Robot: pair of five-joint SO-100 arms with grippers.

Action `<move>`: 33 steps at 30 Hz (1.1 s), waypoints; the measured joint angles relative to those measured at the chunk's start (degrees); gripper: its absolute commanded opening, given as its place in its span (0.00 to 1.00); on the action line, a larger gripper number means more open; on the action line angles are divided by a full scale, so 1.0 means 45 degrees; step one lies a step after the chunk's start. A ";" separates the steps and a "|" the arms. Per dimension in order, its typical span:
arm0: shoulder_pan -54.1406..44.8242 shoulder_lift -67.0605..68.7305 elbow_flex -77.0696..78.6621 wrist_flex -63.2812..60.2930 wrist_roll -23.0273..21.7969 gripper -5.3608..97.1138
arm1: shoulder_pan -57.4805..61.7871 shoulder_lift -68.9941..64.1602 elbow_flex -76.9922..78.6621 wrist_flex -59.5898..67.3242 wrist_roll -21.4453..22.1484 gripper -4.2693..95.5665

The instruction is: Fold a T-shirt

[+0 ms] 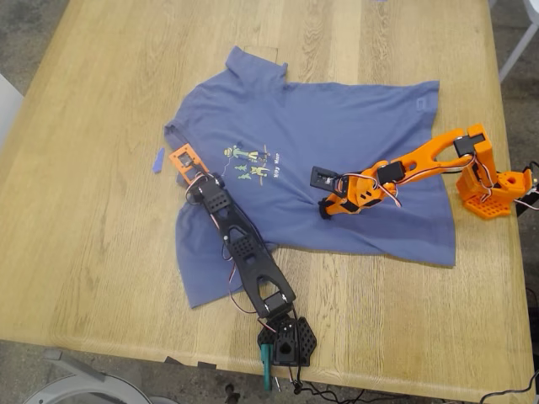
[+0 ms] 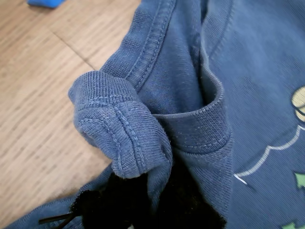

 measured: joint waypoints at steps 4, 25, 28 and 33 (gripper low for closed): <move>0.0430 0.0332 0.0000 0.0293 -0.0020 0.05 | 0.0605 -0.0020 -0.1289 0.0371 -0.0391 0.04; 0.2910 0.3848 0.0000 0.3066 0.0000 0.05 | 0.3496 0.1719 -0.4512 0.2793 -0.1113 0.04; 0.3437 0.4297 0.0000 0.3145 0.0020 0.05 | 0.4121 0.2305 -0.4512 0.2813 -0.1211 0.04; 0.4453 0.4785 0.0000 0.3145 0.0020 0.05 | 0.5098 0.3535 -0.3926 0.2773 -0.1211 0.04</move>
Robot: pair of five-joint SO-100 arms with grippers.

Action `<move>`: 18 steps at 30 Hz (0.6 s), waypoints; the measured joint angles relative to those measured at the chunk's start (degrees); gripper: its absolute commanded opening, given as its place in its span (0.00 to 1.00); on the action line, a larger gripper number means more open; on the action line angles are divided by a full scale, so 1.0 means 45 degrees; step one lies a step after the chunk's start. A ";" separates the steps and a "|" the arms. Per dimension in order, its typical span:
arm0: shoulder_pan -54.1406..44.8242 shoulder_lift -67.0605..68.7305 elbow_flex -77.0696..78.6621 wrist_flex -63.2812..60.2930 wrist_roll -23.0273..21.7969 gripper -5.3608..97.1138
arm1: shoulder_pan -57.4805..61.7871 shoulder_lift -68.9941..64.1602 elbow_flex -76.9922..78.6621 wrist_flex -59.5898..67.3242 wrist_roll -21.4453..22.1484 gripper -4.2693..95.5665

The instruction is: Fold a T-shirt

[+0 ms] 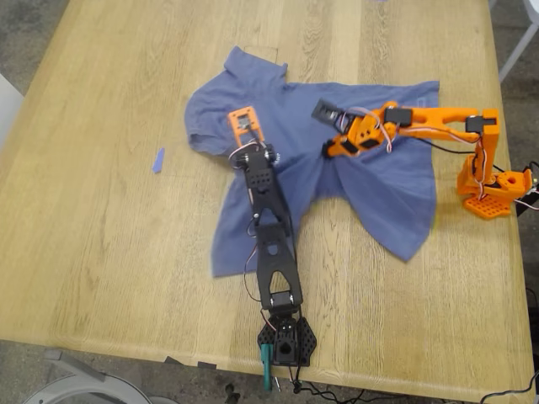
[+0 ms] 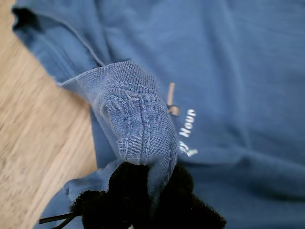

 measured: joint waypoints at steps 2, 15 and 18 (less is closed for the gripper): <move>0.0469 0.0098 0.0000 0.0000 0.0000 0.05 | 0.0313 0.0566 0.0625 -0.0117 0.0000 0.04; 0.3965 0.0234 0.0000 0.0000 -0.0039 0.05 | 0.2051 0.4043 0.5156 -0.1484 0.0000 0.04; 0.4551 0.0234 0.0000 0.0000 -0.0039 0.05 | 0.2773 0.4746 0.5801 -0.1504 0.0000 0.04</move>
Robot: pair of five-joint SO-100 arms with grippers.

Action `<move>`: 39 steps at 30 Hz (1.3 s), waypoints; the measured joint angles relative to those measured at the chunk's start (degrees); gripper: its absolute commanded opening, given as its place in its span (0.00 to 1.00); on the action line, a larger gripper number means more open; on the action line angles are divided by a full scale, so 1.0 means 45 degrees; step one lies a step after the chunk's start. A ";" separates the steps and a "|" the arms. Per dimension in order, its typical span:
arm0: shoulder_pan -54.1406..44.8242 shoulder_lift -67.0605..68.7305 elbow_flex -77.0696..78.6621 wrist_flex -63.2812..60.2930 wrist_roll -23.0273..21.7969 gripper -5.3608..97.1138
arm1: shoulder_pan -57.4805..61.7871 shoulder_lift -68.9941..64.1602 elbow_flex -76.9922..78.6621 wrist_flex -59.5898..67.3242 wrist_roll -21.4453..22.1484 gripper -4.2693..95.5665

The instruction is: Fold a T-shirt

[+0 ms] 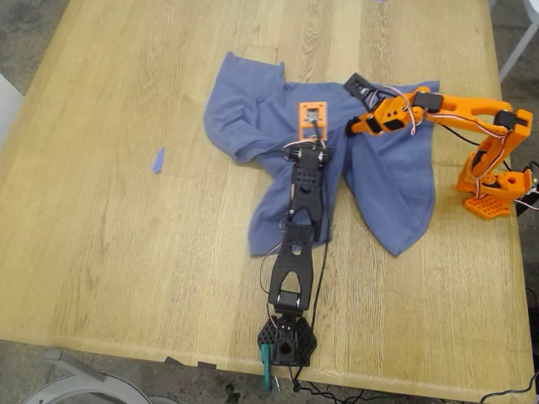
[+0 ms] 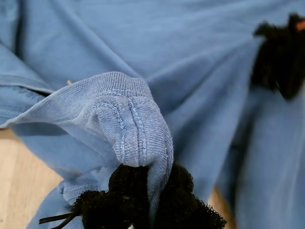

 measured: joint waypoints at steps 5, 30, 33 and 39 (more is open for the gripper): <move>0.0859 0.0000 0.0000 -0.0059 0.0000 0.05 | 0.1172 0.1074 0.0801 0.0000 0.0000 0.04; 0.4609 -0.0020 0.0020 -0.3340 -0.0020 0.05 | 0.4023 0.4863 0.5117 -0.1758 0.0000 0.04; 0.5020 -0.0234 0.0020 -0.3750 -0.0020 0.05 | 0.4355 0.5273 0.5840 -0.2266 0.0000 0.04; 0.5625 -0.1191 0.0020 -0.4238 -0.0020 0.05 | 0.4961 0.6563 0.7676 -0.2930 0.0000 0.04</move>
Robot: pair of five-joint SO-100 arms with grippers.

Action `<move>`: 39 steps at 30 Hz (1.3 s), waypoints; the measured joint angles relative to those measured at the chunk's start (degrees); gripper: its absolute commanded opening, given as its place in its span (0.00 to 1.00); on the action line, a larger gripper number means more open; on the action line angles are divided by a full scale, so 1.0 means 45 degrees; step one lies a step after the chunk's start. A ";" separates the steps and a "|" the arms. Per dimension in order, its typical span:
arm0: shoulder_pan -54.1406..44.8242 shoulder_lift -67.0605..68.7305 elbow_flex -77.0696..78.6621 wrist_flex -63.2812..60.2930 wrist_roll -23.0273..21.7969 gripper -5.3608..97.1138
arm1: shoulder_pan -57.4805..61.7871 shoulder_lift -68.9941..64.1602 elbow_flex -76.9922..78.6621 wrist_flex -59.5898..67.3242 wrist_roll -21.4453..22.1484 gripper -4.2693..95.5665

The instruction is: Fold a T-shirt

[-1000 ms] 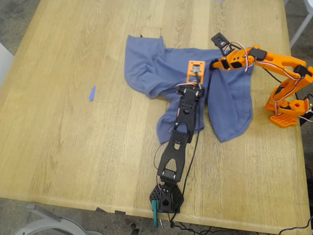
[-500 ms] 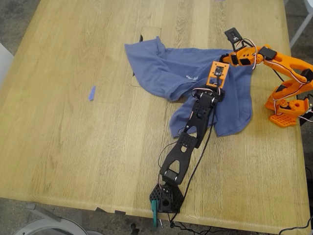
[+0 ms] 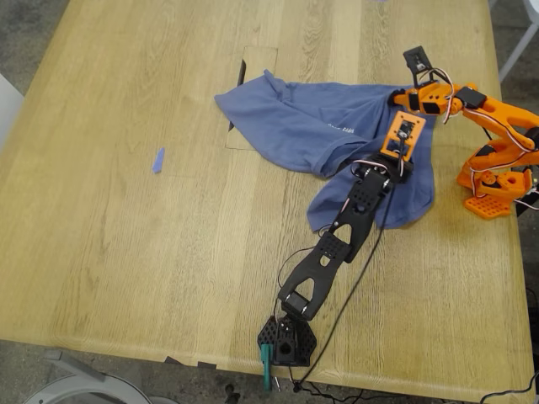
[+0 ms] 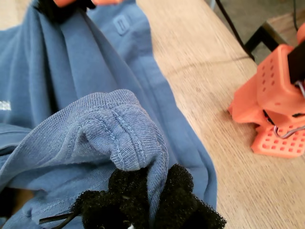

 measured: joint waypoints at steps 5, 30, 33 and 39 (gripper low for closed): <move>0.0273 -0.0645 0.0000 -0.0449 0.0000 0.05 | 0.0586 0.0938 0.1484 -0.0586 0.0000 0.04; 0.1289 -0.2324 0.0000 -0.1094 0.0059 0.05 | 0.1816 0.2461 0.3906 -0.1973 0.0156 0.04; 0.1543 -0.2676 0.0000 -0.1094 0.0059 0.05 | 0.1914 0.2461 0.3926 -0.1973 0.0156 0.04; 0.1934 -0.3242 0.0000 -0.1328 -0.0039 0.05 | 0.1953 0.2461 0.3926 -0.1973 0.0156 0.04</move>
